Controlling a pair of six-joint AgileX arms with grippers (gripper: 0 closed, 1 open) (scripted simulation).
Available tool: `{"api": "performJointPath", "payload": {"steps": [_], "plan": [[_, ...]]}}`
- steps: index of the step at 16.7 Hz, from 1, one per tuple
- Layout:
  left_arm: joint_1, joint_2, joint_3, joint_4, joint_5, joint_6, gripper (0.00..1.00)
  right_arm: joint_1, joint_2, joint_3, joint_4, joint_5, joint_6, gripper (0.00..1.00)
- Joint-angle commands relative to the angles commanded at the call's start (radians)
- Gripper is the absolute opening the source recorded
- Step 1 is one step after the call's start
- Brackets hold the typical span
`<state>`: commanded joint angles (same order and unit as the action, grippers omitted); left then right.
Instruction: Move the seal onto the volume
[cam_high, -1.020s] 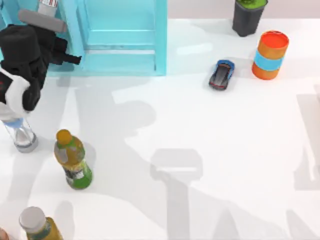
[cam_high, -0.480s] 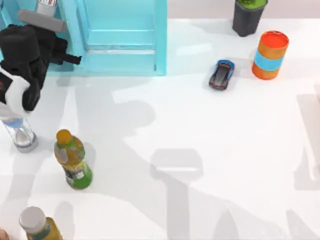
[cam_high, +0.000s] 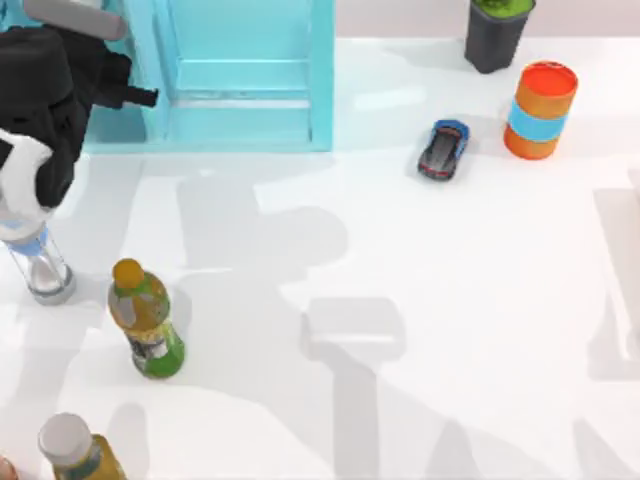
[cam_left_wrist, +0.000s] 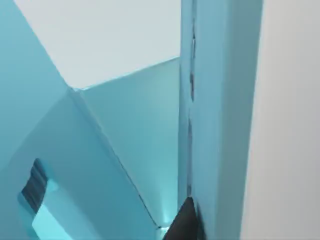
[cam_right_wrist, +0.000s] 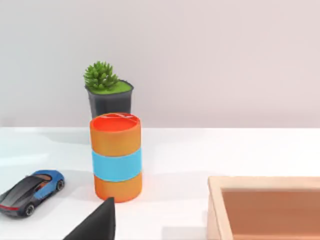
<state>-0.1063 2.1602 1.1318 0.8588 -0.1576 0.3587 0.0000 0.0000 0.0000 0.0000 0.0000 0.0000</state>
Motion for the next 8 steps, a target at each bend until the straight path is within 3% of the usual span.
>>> {"api": "performJointPath", "payload": {"steps": [8], "plan": [[-0.028, -0.559, -0.198, -0.346, -0.067, -0.017, 0.00, 0.000, 0.000, 0.000, 0.000, 0.000, 0.000, 1.00]]}}
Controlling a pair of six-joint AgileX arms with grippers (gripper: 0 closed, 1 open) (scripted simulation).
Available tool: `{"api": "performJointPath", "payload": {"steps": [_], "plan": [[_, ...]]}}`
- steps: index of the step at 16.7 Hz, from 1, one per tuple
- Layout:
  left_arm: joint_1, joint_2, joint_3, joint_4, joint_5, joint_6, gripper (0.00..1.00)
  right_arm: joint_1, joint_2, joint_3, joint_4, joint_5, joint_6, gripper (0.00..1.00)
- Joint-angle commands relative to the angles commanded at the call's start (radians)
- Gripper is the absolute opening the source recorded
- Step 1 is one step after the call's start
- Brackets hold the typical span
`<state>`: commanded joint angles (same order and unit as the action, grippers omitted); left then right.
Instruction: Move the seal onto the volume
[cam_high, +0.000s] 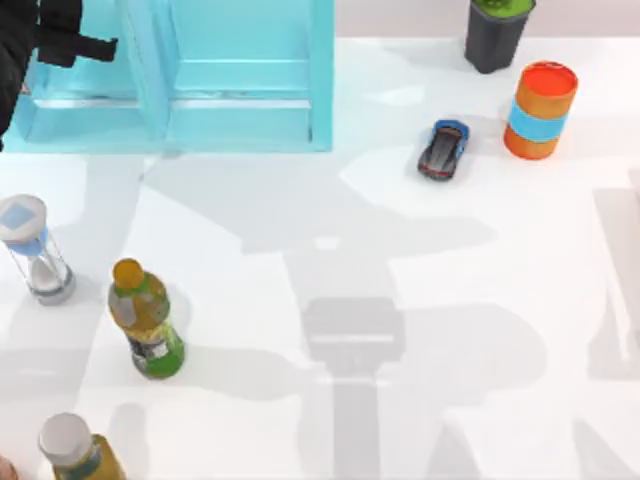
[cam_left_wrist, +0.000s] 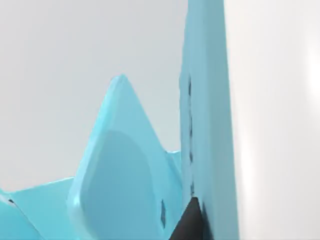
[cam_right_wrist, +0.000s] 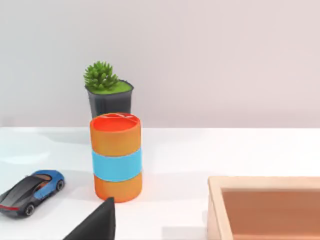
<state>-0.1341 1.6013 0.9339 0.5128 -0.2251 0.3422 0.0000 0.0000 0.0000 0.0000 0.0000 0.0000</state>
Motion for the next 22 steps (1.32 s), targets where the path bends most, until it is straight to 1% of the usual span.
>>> {"api": "performJointPath", "payload": {"steps": [5, 9, 15, 17, 20, 22], "plan": [[-0.008, -0.352, -0.130, -0.257, 0.004, 0.008, 0.00, 0.000, 0.000, 0.000, 0.000, 0.000, 0.000, 1.00], [-0.008, -0.491, -0.175, -0.374, 0.028, 0.015, 0.00, 0.000, 0.000, 0.000, 0.000, 0.000, 0.000, 1.00], [-0.005, -0.494, -0.179, -0.381, 0.030, 0.017, 0.00, 0.000, 0.000, 0.000, 0.000, 0.000, 0.000, 1.00], [-0.024, -0.483, -0.177, -0.382, 0.015, -0.013, 0.00, 0.000, 0.000, 0.000, 0.000, 0.000, 0.000, 1.00], [-0.097, -0.439, -0.166, -0.385, -0.047, -0.132, 0.00, 0.000, 0.000, 0.000, 0.000, 0.000, 0.000, 1.00], [-0.172, -0.390, -0.151, -0.389, -0.114, -0.266, 0.00, 0.000, 0.000, 0.000, 0.000, 0.000, 0.000, 1.00]]}}
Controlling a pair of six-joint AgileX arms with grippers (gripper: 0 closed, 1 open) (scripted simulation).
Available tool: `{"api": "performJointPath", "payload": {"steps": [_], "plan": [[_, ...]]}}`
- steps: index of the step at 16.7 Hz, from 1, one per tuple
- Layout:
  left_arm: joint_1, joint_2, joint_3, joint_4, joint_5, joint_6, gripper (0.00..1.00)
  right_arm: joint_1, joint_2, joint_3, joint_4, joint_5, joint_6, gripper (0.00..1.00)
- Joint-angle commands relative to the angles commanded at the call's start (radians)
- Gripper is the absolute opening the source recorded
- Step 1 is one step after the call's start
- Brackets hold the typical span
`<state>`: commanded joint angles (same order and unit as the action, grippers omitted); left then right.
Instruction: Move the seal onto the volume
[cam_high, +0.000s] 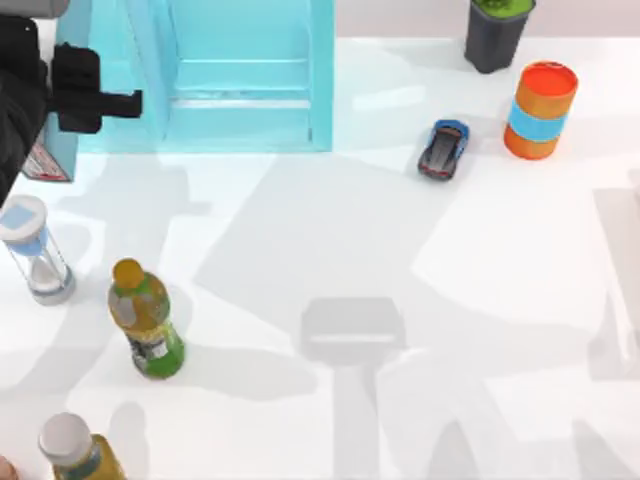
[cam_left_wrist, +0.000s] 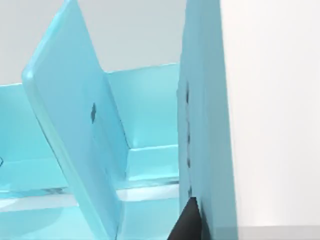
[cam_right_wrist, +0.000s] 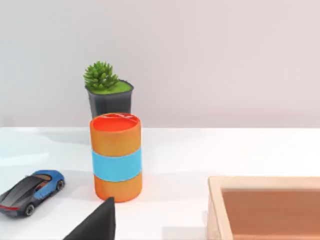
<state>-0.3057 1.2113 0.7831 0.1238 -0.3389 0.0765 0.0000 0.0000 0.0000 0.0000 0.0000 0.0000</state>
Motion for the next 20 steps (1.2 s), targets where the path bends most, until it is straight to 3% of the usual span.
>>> {"api": "performJointPath", "payload": {"steps": [5, 15, 20], "plan": [[-0.231, 0.160, 0.060, -0.016, -0.217, -0.503, 0.00, 0.000, 0.000, 0.000, 0.000, 0.000, 0.000, 1.00], [-0.688, 0.518, 0.182, -0.117, -0.641, -1.886, 0.00, 0.000, 0.000, 0.000, 0.000, 0.000, 0.000, 1.00], [-0.854, 0.653, 0.238, -0.177, -0.801, -2.327, 0.00, 0.000, 0.000, 0.000, 0.000, 0.000, 0.000, 1.00]]}}
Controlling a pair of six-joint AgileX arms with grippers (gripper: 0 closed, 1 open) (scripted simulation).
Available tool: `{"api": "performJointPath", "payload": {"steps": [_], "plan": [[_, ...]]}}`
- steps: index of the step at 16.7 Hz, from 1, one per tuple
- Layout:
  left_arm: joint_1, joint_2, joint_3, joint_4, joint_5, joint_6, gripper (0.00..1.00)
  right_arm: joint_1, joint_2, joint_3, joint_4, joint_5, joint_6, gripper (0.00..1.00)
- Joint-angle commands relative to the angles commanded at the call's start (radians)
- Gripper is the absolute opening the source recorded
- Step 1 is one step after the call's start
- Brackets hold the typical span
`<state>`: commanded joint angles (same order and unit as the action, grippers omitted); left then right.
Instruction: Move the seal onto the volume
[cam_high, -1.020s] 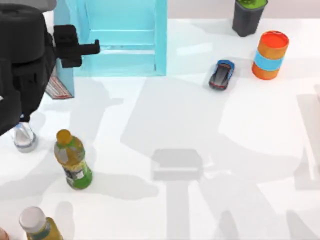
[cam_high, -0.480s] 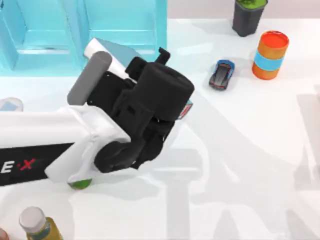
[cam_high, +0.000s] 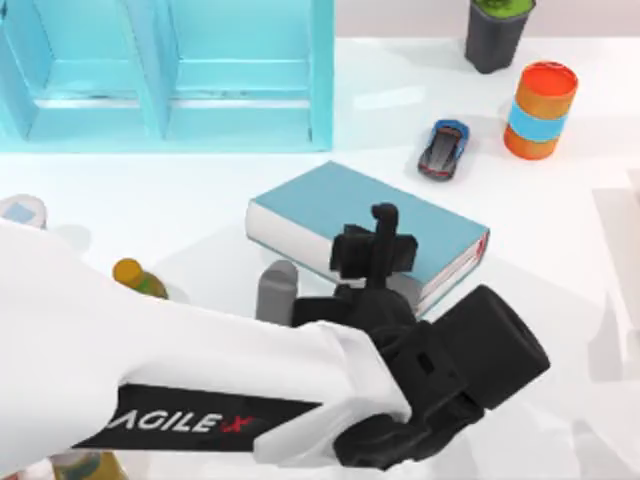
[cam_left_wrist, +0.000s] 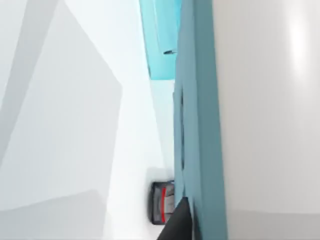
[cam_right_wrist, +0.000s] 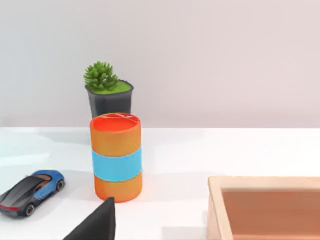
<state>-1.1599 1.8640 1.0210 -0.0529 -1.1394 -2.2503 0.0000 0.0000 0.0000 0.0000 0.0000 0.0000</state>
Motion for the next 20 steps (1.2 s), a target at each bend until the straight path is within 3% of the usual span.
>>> {"api": "performJointPath", "payload": {"steps": [6, 20], "plan": [[-0.097, 0.075, 0.053, -0.028, -0.117, -0.199, 0.00, 0.000, 0.000, 0.000, 0.000, 0.000, 0.000, 1.00], [-0.109, 0.079, 0.054, -0.068, -0.124, -0.237, 0.00, 0.000, 0.000, 0.000, 0.000, 0.000, 0.000, 1.00]]}}
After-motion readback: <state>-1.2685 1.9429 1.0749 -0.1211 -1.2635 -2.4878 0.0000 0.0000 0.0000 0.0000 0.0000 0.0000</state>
